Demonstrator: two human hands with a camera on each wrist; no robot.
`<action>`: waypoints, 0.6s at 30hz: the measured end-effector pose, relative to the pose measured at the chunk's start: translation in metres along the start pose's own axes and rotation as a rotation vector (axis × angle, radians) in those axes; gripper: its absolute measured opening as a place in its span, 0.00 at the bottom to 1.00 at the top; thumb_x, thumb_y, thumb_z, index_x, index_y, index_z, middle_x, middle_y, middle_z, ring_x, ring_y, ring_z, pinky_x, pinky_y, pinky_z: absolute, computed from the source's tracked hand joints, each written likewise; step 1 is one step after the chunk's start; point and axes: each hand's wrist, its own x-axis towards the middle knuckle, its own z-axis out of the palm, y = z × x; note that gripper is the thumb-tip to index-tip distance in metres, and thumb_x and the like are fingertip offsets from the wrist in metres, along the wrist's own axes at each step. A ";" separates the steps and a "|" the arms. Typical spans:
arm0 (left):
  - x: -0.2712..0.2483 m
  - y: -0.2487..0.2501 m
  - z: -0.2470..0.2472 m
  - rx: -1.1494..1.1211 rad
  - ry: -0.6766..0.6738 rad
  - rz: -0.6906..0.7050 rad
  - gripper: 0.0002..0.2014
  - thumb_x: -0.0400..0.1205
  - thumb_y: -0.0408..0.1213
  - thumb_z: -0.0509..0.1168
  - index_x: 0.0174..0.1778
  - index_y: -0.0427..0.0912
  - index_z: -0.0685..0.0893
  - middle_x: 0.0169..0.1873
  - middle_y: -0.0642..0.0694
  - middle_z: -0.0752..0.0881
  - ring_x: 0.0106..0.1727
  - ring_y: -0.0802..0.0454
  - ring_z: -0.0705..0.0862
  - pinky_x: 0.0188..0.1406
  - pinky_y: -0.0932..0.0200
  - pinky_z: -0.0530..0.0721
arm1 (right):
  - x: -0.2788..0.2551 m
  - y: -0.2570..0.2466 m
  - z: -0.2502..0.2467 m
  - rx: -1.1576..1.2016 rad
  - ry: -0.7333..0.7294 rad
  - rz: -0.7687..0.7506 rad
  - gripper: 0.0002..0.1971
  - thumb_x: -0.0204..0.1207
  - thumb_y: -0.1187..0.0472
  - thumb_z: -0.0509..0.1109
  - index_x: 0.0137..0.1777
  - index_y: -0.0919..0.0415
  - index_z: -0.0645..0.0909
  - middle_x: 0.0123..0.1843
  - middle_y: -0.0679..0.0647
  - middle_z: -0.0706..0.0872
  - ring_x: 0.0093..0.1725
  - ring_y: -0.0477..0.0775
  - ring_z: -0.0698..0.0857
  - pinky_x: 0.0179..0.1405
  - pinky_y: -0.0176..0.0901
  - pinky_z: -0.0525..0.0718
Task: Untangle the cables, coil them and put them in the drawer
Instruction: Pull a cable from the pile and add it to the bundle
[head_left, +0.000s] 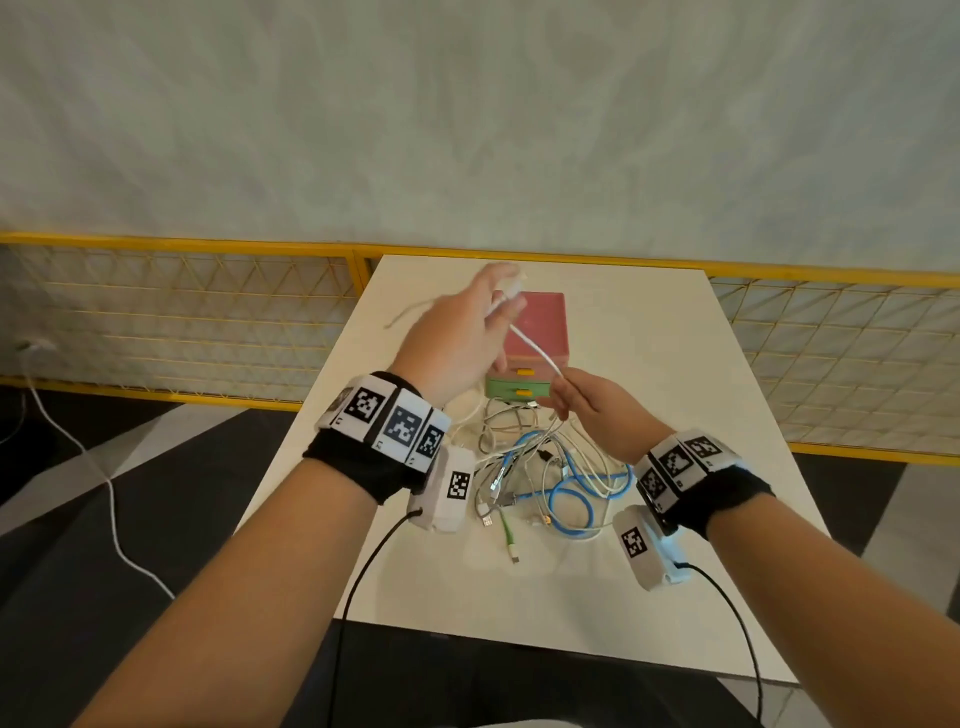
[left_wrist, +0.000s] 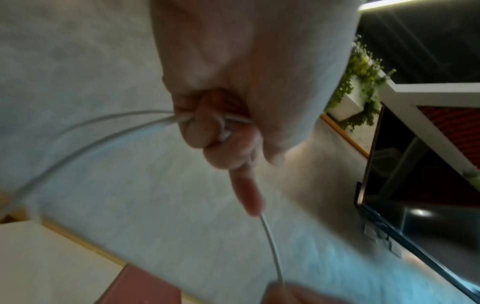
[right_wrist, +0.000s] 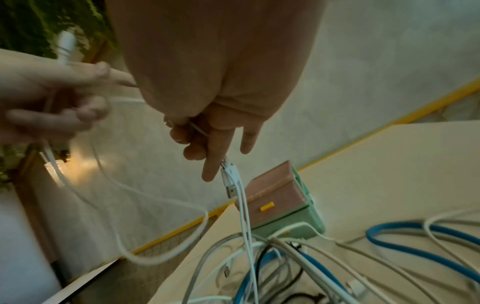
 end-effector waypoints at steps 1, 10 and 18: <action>-0.001 0.001 0.005 0.044 -0.103 0.003 0.15 0.89 0.52 0.54 0.69 0.54 0.74 0.28 0.48 0.89 0.15 0.64 0.75 0.24 0.63 0.70 | 0.002 -0.003 -0.002 -0.017 0.006 -0.027 0.15 0.87 0.56 0.51 0.38 0.48 0.73 0.37 0.56 0.83 0.49 0.58 0.86 0.52 0.50 0.82; 0.001 0.005 0.019 0.041 0.050 0.046 0.12 0.88 0.44 0.58 0.39 0.48 0.77 0.24 0.48 0.82 0.29 0.42 0.82 0.36 0.45 0.84 | 0.012 -0.001 -0.001 0.145 0.051 0.001 0.11 0.86 0.62 0.53 0.47 0.64 0.76 0.47 0.53 0.83 0.43 0.50 0.90 0.41 0.25 0.77; 0.001 -0.003 0.014 -0.030 0.032 -0.021 0.14 0.89 0.47 0.57 0.39 0.48 0.78 0.21 0.51 0.80 0.26 0.48 0.80 0.36 0.48 0.83 | 0.014 -0.001 -0.013 0.041 0.182 -0.038 0.10 0.82 0.68 0.61 0.55 0.60 0.84 0.47 0.46 0.77 0.33 0.46 0.86 0.40 0.26 0.82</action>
